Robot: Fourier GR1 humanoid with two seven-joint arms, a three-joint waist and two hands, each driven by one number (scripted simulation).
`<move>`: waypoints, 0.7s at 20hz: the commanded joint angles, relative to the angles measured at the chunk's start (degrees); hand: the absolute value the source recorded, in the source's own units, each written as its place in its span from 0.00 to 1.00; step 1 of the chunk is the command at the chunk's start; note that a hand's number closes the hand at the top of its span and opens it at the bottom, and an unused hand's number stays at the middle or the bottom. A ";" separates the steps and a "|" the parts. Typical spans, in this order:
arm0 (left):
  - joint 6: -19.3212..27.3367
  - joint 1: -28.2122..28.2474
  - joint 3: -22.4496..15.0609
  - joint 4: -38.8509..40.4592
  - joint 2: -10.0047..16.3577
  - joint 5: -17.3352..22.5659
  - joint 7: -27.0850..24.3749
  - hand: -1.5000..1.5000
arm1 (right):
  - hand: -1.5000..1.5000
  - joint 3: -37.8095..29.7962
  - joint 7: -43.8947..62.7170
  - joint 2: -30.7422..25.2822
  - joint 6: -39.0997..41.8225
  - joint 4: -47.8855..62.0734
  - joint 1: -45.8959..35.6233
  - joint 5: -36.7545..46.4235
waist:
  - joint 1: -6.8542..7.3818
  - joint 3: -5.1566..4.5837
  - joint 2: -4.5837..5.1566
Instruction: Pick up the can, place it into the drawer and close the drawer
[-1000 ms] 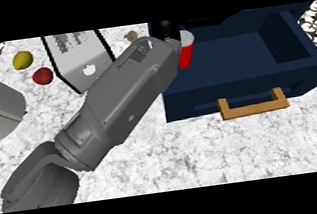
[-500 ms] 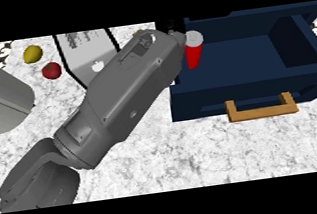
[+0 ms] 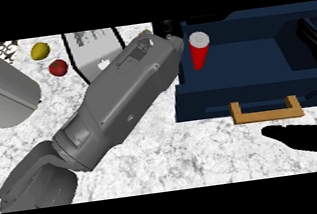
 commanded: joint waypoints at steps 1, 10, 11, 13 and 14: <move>-1.92 0.43 0.34 -0.69 2.98 -0.96 3.05 0.00 | 0.00 4.84 -3.95 -0.90 -4.90 10.19 -4.36 9.04 | 0.50 0.03 -0.09; -0.31 2.84 0.64 -4.78 6.06 -3.79 4.18 0.00 | 0.00 9.98 -8.41 -3.48 -12.59 34.23 -15.68 21.36 | 1.33 0.04 -0.06; 0.81 2.65 -0.52 -6.12 7.63 -4.45 6.87 0.00 | 0.00 10.47 -6.47 -3.36 -12.24 35.42 -18.10 23.01 | 1.78 0.02 -0.37; 1.16 3.44 -0.22 -8.76 8.58 -4.50 8.09 0.00 | 0.00 11.04 -5.29 -2.23 -16.29 40.69 -20.75 26.80 | 2.08 0.02 -0.41; 0.98 3.20 -0.21 -8.49 8.79 -5.08 8.69 0.00 | 0.00 9.87 -6.28 -2.32 -17.38 44.69 -22.62 26.42 | 1.49 0.04 -0.23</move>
